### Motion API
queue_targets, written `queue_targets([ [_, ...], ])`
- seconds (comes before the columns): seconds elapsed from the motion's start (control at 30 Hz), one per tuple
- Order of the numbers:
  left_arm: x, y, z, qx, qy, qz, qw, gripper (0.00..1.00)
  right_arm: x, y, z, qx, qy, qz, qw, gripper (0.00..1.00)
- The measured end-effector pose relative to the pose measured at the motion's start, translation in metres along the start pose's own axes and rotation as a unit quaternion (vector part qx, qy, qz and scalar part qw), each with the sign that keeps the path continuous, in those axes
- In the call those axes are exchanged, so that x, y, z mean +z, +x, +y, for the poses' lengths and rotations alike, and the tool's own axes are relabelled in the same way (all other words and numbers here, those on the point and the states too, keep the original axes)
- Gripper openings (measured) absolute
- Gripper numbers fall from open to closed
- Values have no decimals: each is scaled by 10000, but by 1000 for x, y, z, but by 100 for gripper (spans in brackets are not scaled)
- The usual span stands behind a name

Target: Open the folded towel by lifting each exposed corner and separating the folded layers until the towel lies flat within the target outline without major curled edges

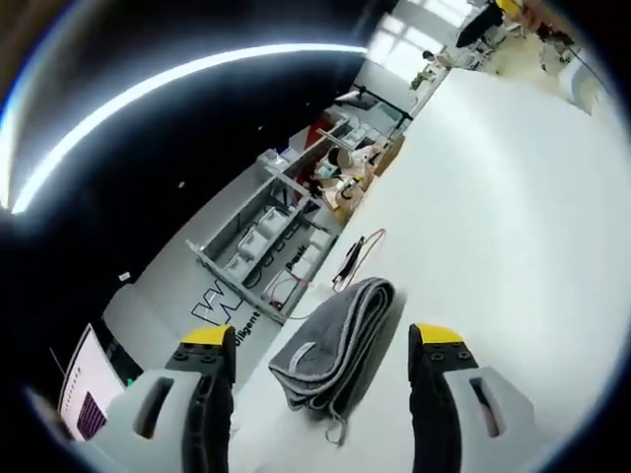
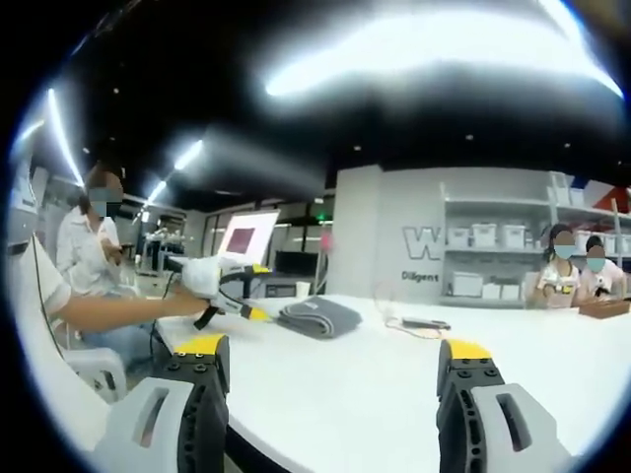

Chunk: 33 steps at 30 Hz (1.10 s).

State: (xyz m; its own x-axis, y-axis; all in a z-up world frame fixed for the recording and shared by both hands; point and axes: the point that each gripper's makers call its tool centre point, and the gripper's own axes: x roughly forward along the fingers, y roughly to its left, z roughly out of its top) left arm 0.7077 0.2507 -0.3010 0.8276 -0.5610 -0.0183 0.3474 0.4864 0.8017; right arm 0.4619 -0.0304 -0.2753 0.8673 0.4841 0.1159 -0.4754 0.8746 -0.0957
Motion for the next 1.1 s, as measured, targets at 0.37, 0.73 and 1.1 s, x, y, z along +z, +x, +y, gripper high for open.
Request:
queue_targets([
  [0.37, 19, 27, 12, 315, 575, -484, 9967, 49, 2, -15, -15, -364, 60, 5, 9993, 87],
  [0.73, -20, 59, 10, 133, 1467, -271, 9887, 44, 0, -15, -14, -405, 46, -1, 9992, 91],
  [1.1, -19, 66, -37, -674, 1825, -171, 9808, 26, -4, -22, -14, -327, 381, -31, 9987, 90],
])
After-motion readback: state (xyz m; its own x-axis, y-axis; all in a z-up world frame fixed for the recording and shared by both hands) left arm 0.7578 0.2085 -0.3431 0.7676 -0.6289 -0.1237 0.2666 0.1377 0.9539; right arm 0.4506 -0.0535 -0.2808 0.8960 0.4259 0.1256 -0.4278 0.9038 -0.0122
